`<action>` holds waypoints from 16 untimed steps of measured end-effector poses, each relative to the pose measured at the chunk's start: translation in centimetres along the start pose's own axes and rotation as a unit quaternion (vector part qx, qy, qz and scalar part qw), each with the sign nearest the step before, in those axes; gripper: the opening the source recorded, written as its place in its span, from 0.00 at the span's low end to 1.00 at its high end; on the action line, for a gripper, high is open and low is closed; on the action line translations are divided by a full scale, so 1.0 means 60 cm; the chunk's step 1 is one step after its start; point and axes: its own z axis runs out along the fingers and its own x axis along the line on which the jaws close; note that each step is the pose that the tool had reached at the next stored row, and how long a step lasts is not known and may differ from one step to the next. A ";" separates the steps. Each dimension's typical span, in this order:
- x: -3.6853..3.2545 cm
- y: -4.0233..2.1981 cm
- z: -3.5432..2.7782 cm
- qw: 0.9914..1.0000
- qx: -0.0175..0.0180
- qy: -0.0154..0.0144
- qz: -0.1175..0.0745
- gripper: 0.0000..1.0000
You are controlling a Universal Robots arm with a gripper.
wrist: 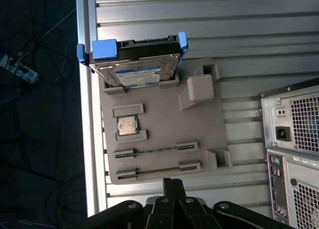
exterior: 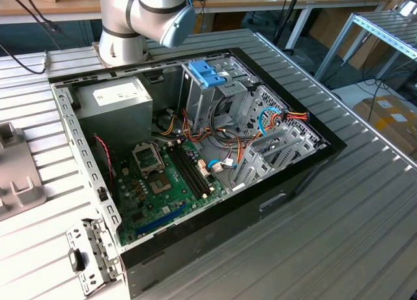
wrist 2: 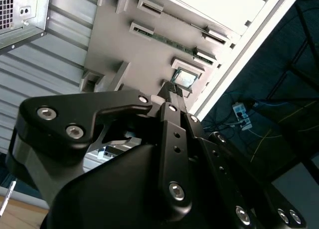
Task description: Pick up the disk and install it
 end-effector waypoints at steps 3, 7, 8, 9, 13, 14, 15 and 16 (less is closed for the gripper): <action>0.006 -0.001 0.001 1.000 0.000 0.000 0.000 0.11; 0.017 -0.001 0.002 1.000 0.000 0.000 0.000 0.11; 0.020 -0.002 0.002 1.000 0.000 0.000 0.000 0.11; 0.022 -0.002 0.002 1.000 0.000 0.000 0.000 0.11; 0.034 -0.003 0.003 1.000 0.000 0.000 0.000 0.11; 0.036 -0.003 0.003 1.000 0.000 0.000 0.000 0.11; 0.040 -0.003 0.003 1.000 0.000 0.000 0.000 0.11; 0.042 -0.003 0.003 1.000 0.000 0.000 0.000 0.11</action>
